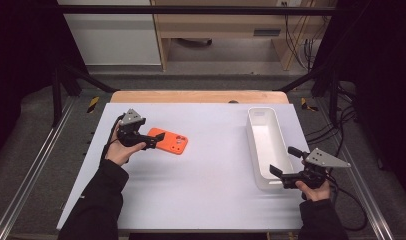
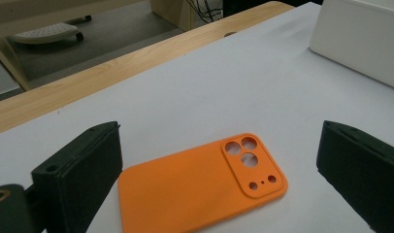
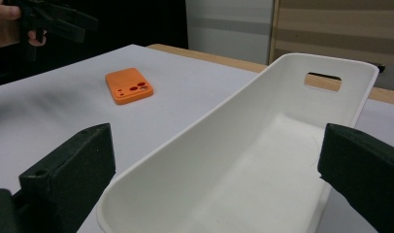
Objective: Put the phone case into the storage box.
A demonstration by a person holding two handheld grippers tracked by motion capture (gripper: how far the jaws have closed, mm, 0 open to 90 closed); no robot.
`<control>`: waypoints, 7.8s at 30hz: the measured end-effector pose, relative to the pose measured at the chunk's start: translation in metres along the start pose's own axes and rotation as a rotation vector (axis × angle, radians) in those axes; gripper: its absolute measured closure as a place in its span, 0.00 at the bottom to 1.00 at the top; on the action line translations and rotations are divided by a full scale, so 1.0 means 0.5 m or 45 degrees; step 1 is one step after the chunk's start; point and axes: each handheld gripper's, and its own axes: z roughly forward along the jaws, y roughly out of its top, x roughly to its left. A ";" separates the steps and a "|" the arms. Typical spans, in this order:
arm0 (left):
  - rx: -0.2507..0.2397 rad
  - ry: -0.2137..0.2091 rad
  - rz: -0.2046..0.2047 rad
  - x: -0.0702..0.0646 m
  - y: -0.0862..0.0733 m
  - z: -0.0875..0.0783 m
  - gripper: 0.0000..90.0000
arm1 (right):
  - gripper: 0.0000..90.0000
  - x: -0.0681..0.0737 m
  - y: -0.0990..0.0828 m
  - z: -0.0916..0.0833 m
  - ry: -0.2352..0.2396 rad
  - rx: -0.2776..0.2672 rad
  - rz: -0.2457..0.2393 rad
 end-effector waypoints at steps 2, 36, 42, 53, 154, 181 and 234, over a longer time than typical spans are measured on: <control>0.002 0.006 -0.002 0.003 0.004 0.005 0.02 | 0.01 -0.001 -0.001 0.001 0.000 0.000 -0.002; 0.126 0.107 0.004 0.046 0.018 0.116 0.14 | 0.01 -0.001 -0.002 0.000 0.007 -0.004 0.007; 0.153 0.131 0.039 0.045 0.014 0.130 0.26 | 0.01 -0.002 -0.001 0.000 0.007 -0.003 0.011; 0.190 0.151 0.003 0.055 0.000 0.151 0.55 | 0.01 -0.001 -0.001 -0.001 0.011 -0.004 0.013; 0.391 0.194 -0.085 0.045 -0.094 0.090 1.00 | 0.01 -0.003 -0.001 0.000 0.023 0.008 0.007; 0.406 0.185 -0.084 0.028 -0.110 0.068 1.00 | 0.01 -0.002 0.000 -0.002 0.029 0.006 0.008; 0.419 0.077 -0.003 -0.053 -0.146 0.000 1.00 | 0.01 0.001 0.003 -0.001 0.040 0.001 -0.004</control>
